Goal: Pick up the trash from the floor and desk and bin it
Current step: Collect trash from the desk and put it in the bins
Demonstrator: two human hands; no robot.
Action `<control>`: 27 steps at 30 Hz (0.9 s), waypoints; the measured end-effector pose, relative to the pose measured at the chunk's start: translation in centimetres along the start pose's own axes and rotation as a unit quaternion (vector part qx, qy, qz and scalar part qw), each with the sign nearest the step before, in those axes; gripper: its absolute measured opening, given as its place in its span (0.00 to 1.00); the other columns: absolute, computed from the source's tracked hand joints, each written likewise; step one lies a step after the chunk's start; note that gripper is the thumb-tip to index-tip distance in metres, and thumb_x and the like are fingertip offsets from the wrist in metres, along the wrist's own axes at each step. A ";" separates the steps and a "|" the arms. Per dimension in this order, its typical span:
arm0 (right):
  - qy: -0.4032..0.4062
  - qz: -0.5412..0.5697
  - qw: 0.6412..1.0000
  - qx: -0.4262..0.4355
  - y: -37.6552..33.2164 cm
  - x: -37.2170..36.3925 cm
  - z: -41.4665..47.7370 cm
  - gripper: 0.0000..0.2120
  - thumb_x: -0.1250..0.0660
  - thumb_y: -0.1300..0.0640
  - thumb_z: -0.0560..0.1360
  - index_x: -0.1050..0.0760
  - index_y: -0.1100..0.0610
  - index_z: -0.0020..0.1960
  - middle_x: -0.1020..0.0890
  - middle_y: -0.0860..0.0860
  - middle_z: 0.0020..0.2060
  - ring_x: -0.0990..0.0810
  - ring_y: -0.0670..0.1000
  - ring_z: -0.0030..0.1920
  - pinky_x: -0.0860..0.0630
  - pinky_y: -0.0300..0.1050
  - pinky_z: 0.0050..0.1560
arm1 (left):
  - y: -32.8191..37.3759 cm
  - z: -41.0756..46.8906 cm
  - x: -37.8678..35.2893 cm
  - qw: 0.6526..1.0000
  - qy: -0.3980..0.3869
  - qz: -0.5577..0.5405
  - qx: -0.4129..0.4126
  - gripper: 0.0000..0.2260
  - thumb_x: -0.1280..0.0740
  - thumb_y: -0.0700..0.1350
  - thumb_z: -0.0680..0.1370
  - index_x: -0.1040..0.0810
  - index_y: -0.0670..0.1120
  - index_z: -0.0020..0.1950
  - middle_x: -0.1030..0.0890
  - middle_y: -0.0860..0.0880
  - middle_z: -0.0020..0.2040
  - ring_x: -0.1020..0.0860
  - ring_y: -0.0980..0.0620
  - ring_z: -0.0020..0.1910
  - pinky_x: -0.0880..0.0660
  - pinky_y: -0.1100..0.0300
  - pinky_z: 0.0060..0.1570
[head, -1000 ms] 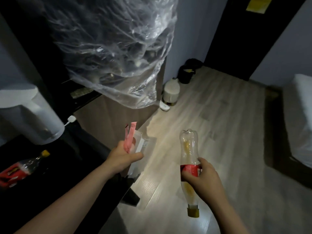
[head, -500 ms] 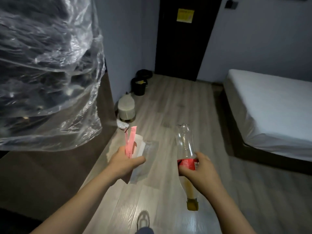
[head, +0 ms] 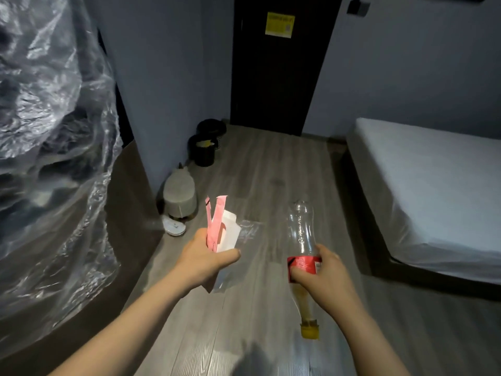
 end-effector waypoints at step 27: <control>-0.051 -0.002 0.995 0.082 -7.7 4.3 45.8 0.19 0.26 0.50 0.62 0.29 0.46 0.50 0.24 0.48 0.49 0.22 0.46 0.45 0.24 0.44 0.44 | 15.8 38.1 -4.3 0.995 0.095 -0.026 0.014 0.19 0.27 0.57 0.63 0.29 0.53 0.46 0.24 0.56 0.40 0.27 0.59 0.38 0.32 0.63 0.34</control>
Point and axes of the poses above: each hand's wrist, its own z-axis towards the middle knuckle, its own x-axis out of the back of the hand, y = z × x, the point moved 5 cm from there along z, towards the middle knuckle
